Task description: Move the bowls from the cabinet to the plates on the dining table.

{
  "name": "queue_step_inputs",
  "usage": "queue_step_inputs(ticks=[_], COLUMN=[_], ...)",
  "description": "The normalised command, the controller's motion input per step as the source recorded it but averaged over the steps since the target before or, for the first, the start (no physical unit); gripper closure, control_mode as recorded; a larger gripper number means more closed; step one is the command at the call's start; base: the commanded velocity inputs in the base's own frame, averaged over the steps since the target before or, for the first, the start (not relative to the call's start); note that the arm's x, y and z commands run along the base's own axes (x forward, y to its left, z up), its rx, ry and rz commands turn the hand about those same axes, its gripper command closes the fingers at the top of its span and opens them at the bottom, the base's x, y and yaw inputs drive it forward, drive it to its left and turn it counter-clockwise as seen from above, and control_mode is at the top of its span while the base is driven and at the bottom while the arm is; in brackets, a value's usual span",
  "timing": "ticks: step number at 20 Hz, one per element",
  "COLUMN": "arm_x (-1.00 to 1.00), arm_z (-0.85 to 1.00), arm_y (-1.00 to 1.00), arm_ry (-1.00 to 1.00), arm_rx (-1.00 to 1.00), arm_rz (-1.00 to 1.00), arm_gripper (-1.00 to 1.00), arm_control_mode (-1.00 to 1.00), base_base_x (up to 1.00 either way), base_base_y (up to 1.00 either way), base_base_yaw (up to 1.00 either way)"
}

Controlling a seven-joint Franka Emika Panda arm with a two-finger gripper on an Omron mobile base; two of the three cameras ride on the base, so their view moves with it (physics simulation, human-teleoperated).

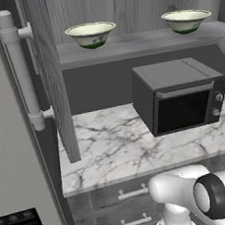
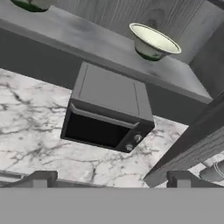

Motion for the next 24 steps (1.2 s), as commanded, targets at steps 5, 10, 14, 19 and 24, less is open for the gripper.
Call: queue_step_inputs(ticks=[5, 10, 14, 19, 24], arm_x=[0.86, 0.89, 0.60, 0.35, 0.07], arm_z=[-0.26, -0.15, 0.00, 0.00, 0.00], arm_y=[0.00, -0.03, -0.27, -0.38, -0.26], arm_ry=[0.34, 0.31, 0.29, 0.30, 0.31], arm_rx=[-0.15, -0.20, -0.25, -0.22, -0.17], arm_rz=[-0.03, -0.07, -0.16, -0.25, -0.32], arm_gripper=[-1.00, -1.00, -1.00, -1.00, -1.00], arm_control_mode=[-1.00, -1.00, -1.00, -1.00, -1.00], base_base_x=[0.00, 0.00, 0.00, 0.00, 0.00], base_base_y=[0.00, 0.00, 0.00, 0.00, 0.00], base_base_yaw=[0.00, 0.00, 0.00, 0.00, 0.00])
